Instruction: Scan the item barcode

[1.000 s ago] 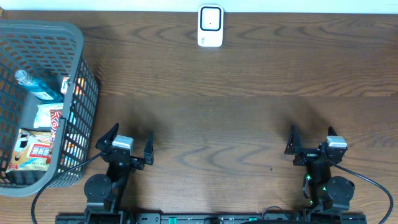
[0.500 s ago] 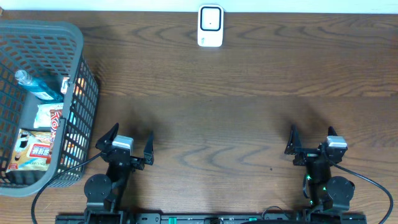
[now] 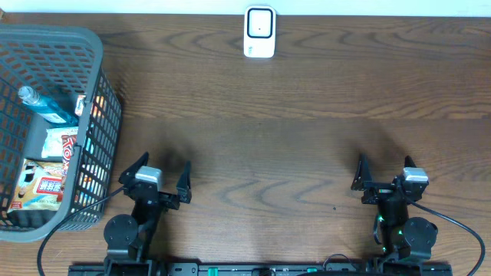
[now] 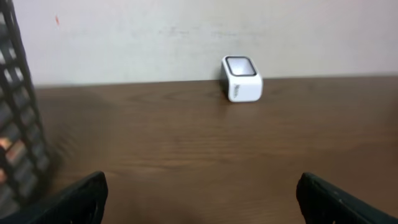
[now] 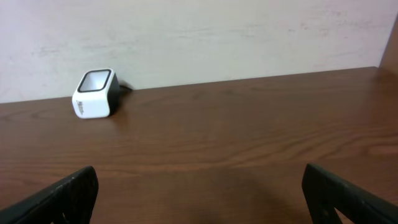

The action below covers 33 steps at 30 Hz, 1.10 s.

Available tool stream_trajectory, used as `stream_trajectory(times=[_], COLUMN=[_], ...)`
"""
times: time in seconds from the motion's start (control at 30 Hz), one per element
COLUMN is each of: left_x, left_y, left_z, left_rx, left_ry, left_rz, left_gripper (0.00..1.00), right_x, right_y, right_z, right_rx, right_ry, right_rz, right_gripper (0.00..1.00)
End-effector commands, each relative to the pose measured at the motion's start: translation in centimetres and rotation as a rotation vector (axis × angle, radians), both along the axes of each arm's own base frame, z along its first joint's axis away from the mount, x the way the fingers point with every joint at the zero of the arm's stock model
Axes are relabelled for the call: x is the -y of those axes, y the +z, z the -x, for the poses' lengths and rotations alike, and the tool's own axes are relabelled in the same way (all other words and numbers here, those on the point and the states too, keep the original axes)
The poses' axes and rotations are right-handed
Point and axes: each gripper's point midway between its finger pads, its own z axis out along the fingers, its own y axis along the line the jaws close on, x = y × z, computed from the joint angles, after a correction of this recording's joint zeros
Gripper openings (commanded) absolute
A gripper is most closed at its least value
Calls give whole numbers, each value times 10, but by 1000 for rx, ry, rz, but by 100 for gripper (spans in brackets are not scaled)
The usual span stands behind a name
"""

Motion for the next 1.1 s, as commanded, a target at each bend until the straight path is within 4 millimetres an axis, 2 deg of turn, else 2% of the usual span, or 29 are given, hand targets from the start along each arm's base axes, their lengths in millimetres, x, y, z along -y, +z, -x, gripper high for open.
stream_trajectory(times=[0.0, 0.1, 0.17, 0.23, 0.3, 0.4, 0.67, 0.73, 0.9, 1.07], left_x=[7, 7, 7, 22, 43, 52, 54, 54, 54, 48], left_y=[-22, -26, -27, -19, 5, 34, 115, 129, 163, 203], left_z=[2, 1, 1, 5, 13, 20, 39, 41, 30, 0], left_rx=[-150, -173, -201, -196, -115, -37, 106, 102, 15, -80], left_ry=[-5, -1, 10, -84, -240, -312, -360, -359, -344, -274], left_rz=[263, 272, 353, 383, 347, 339, 331, 331, 332, 269], left_gripper=[97, 97, 97, 97, 97, 97, 97, 97, 97, 97], right_x=[0, 0, 0, 0, 0, 0, 0, 0, 0, 0], right_y=[-1, -1, -1, -1, -1, -1, -1, -1, -1, -1], right_z=[0, 0, 0, 0, 0, 0, 0, 0, 0, 0], right_rx=[-5, -5, -5, -5, -5, -5, -5, -5, -5, -5], right_ry=[-1, -1, -1, -1, -1, -1, -1, -1, -1, -1], right_rz=[10, 10, 10, 10, 10, 10, 10, 10, 10, 10], right_gripper=[99, 99, 99, 99, 99, 99, 99, 99, 99, 99])
